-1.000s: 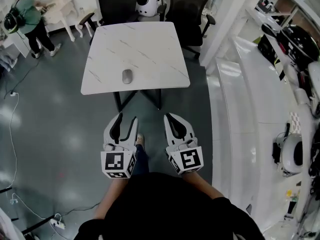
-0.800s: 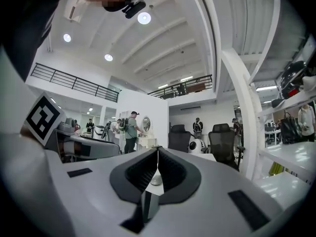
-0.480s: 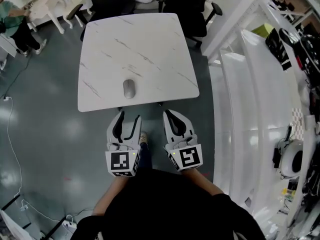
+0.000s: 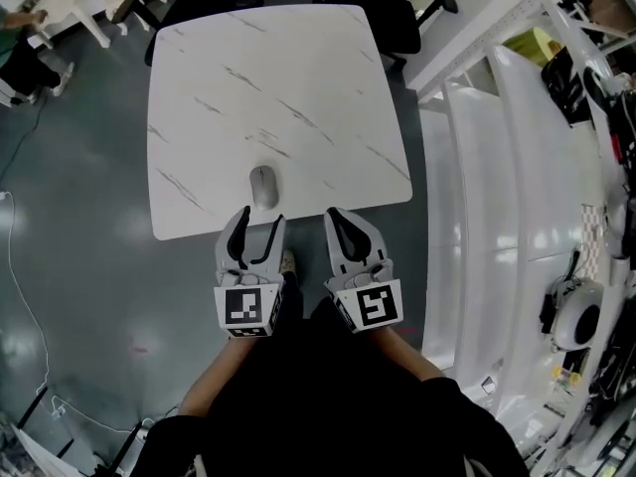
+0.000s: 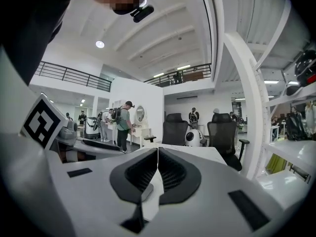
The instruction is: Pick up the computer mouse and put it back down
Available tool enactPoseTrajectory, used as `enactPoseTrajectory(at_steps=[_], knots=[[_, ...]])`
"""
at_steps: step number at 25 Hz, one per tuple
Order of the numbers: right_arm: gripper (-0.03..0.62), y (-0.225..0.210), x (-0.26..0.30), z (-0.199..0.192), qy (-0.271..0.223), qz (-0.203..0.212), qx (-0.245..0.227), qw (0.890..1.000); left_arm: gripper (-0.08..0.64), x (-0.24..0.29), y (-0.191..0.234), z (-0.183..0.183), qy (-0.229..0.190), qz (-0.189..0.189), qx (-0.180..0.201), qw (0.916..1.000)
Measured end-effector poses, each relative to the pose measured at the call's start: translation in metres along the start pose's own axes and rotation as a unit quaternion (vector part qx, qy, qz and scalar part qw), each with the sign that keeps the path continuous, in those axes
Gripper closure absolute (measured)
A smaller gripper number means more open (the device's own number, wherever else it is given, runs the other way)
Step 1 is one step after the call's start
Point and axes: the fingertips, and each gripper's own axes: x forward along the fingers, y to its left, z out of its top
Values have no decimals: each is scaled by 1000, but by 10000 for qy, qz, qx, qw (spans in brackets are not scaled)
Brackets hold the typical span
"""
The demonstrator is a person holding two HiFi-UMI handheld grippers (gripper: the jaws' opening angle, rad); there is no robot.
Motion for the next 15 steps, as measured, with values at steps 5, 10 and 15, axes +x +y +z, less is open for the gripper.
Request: enactPoseTrajectory(at_steps=[5, 10, 15], knots=[[574, -1, 16, -5, 150, -8, 37, 9999, 328, 14, 12, -10, 176, 22, -84, 9998], [574, -6, 30, -16, 233, 48, 34, 9997, 327, 30, 18, -20, 302, 51, -184, 9994], [574, -12, 41, -18, 325, 243, 36, 9992, 327, 41, 19, -22, 392, 218, -254, 9987]])
